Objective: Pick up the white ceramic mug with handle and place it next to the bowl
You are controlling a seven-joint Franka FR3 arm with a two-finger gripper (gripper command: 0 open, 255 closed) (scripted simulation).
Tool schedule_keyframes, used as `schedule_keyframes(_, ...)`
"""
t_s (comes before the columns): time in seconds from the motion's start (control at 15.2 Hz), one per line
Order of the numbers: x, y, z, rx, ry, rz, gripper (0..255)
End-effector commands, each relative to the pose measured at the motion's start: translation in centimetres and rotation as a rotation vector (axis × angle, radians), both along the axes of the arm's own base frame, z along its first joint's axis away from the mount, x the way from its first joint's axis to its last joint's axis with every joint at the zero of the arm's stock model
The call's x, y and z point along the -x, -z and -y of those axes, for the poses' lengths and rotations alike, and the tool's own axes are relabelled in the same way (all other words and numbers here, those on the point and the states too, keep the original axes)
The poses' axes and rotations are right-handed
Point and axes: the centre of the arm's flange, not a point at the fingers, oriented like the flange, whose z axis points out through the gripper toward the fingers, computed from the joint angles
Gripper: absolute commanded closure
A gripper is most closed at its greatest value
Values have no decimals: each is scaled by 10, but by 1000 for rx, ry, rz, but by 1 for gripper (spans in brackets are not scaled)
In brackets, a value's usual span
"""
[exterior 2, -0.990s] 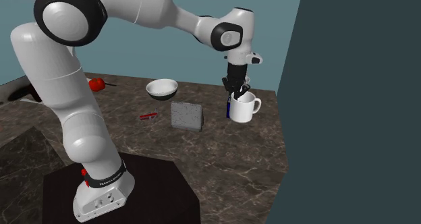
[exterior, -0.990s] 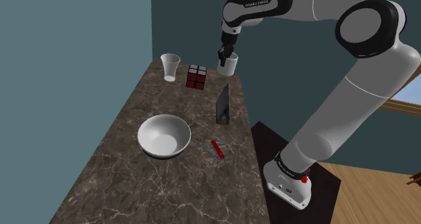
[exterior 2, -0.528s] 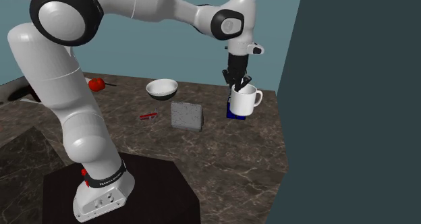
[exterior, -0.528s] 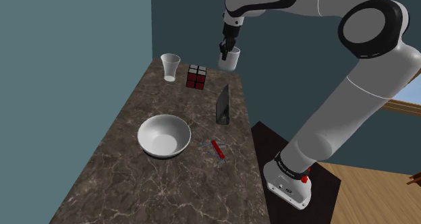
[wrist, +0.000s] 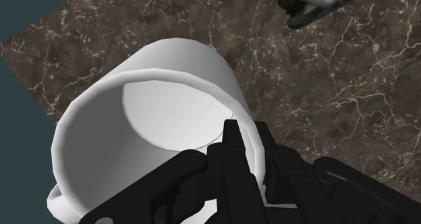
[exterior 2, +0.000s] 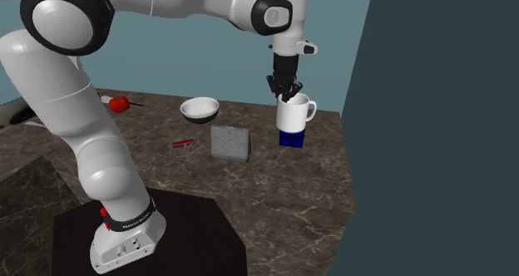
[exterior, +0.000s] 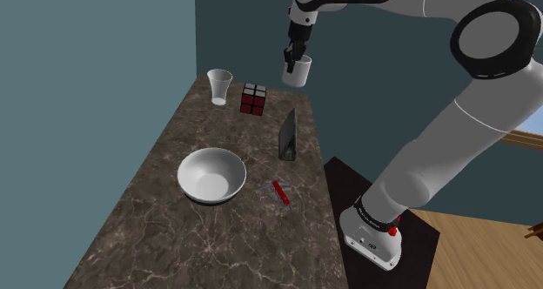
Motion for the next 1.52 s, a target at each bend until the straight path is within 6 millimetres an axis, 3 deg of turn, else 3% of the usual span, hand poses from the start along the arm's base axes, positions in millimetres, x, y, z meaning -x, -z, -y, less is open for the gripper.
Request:
schedule_keyframes(0.0, 12, 1, -22, 0, 1, 0, 255)
schedule_keyframes(1.45, 148, 0, -279, 0, 1, 0, 255)
